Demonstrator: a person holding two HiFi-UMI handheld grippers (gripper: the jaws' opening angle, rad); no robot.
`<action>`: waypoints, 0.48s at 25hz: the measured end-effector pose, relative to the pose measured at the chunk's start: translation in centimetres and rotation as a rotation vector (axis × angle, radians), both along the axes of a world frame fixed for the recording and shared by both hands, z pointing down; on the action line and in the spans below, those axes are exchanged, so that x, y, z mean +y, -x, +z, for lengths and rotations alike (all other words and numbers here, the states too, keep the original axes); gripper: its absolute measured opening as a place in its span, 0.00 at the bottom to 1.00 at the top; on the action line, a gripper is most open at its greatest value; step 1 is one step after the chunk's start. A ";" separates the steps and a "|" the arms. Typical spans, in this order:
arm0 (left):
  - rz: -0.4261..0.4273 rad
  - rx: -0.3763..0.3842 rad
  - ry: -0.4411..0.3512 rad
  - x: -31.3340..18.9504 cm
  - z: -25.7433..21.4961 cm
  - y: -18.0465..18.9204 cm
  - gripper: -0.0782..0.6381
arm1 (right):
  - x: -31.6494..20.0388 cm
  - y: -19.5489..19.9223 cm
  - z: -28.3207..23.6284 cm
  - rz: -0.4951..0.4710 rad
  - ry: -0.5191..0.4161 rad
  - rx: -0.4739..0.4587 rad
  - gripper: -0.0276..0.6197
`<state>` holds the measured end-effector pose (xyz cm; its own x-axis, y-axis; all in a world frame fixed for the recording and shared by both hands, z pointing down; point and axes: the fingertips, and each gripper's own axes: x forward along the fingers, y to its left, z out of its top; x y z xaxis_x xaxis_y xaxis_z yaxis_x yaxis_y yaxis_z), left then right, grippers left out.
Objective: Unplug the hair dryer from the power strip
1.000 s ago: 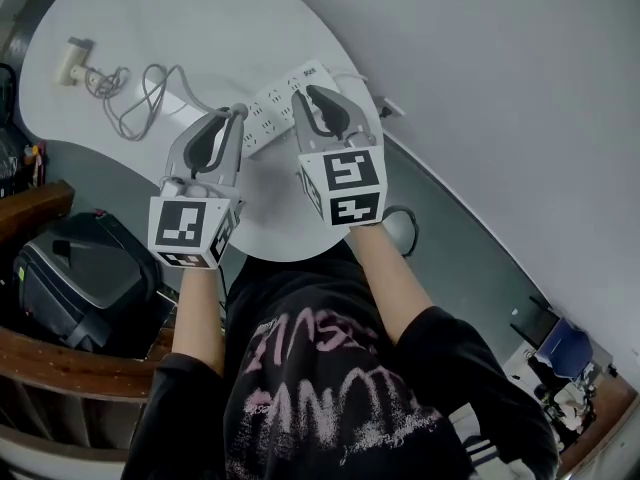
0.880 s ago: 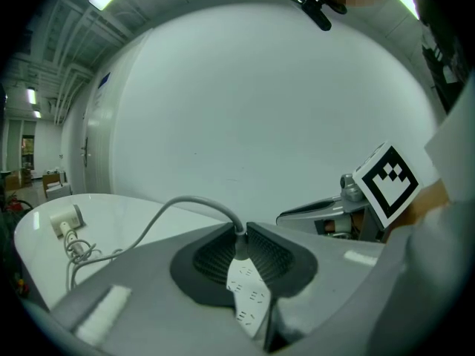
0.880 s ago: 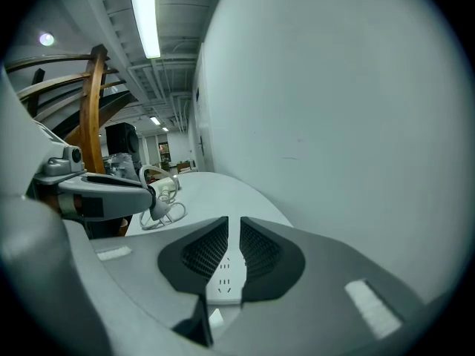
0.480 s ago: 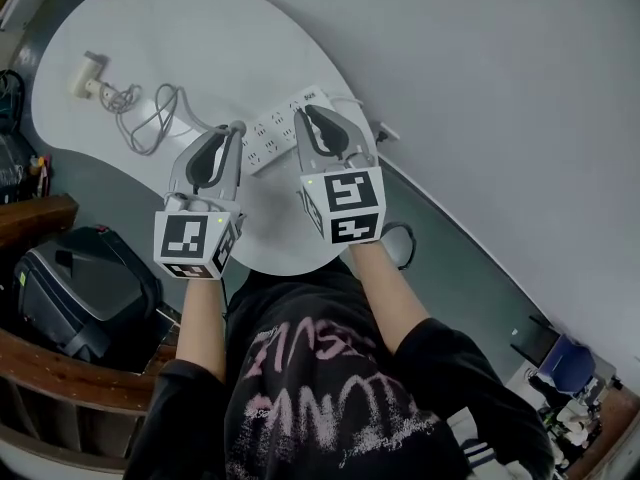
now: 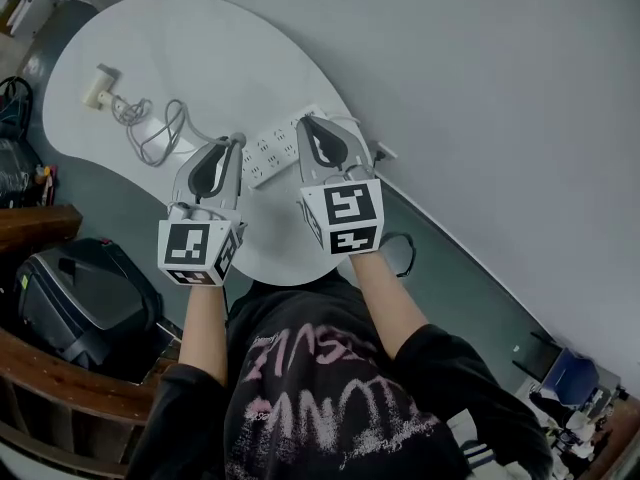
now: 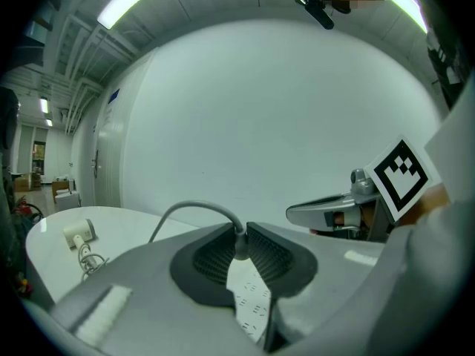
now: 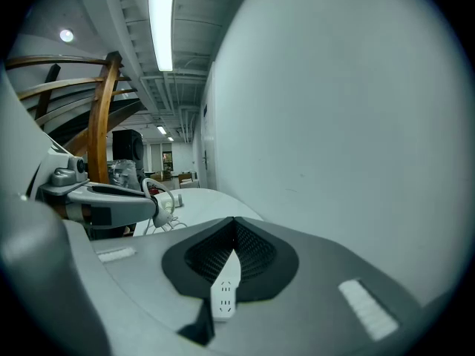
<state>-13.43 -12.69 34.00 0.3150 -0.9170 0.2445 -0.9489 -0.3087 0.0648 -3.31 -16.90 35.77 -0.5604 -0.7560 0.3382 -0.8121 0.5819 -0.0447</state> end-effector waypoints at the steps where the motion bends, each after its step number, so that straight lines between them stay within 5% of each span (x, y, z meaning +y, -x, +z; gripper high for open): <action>1: -0.001 -0.003 -0.004 0.0 -0.2 0.0 0.19 | 0.1 0.0 -0.1 -0.002 -0.001 -0.002 0.08; 12: -0.023 -0.018 -0.049 0.7 -2.5 0.0 0.19 | 0.8 -0.2 -2.8 -0.029 -0.057 -0.024 0.08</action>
<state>-13.48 -11.95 31.47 0.2892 -0.9351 0.2047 -0.9568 -0.2888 0.0326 -3.15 -16.10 32.99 -0.5896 -0.7570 0.2817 -0.7940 0.6071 -0.0303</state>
